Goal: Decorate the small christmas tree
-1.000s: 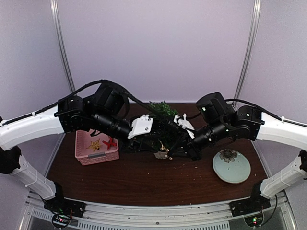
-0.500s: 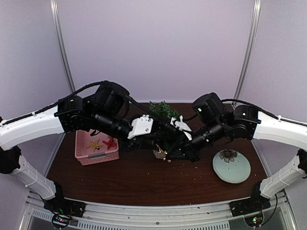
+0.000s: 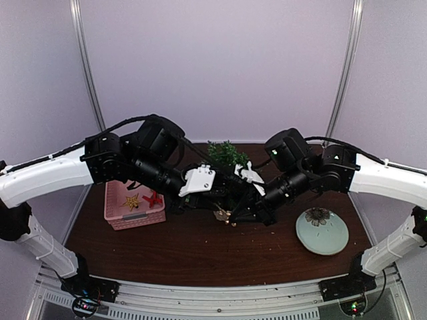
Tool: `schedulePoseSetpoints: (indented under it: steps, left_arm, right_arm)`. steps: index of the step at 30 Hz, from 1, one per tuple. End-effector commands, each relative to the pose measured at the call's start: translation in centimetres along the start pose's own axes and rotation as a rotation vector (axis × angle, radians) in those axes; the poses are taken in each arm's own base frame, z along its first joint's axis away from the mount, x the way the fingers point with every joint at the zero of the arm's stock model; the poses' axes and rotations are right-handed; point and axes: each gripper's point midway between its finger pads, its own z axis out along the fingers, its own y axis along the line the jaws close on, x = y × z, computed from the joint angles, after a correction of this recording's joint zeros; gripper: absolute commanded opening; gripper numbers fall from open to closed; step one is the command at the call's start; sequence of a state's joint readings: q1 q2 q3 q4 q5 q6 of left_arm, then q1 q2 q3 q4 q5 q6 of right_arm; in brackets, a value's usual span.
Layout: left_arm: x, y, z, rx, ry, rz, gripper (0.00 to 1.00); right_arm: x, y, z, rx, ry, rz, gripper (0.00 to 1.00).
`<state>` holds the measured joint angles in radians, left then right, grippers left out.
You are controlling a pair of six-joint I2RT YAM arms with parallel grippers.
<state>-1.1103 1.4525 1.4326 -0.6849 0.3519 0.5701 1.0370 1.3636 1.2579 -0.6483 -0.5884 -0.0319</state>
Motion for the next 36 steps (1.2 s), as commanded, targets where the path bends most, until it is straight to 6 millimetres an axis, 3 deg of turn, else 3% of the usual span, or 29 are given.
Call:
schedulePoseSetpoints:
  steps: [1,6,7,11,16,20,28,36]
  left_arm:
    - [-1.0,-0.1,-0.2,0.015,-0.024,0.010,0.09]
    - [-1.0,0.3,-0.2,0.004,-0.017,0.000,0.00]
    - [-1.0,0.6,-0.3,-0.015,-0.016,-0.010,0.00]
    - [-2.1,2.8,-1.5,-0.139,-0.083,-0.090,0.00]
    - [-3.8,6.9,-5.1,-0.311,-0.273,-0.259,0.00]
    - [-5.4,8.9,-7.1,-0.407,-0.396,-0.320,0.00]
    - [-8.9,11.1,-9.2,-0.454,-0.624,-0.417,0.00]
    - [-9.8,11.7,-9.0,-0.436,-0.696,-0.453,0.00]
  right_arm:
    - [-1.2,0.8,-0.7,-0.019,-0.030,-0.040,0.00]
    - [-1.5,0.9,-1.0,-0.011,-0.044,-0.048,0.00]
    - [-1.6,0.8,-1.1,-0.002,-0.050,-0.048,0.06]
    - [-3.0,0.1,-2.7,0.060,-0.143,-0.036,0.52]
    - [-5.5,-1.6,-7.4,0.124,-0.384,0.101,0.64]
    - [-7.5,-3.5,-11.4,0.149,-0.607,0.237,0.77]
    - [-11.9,-3.1,-14.7,0.045,-0.800,0.291,0.68]
    - [-14.6,-1.9,-15.9,-0.043,-0.864,0.248,0.56]
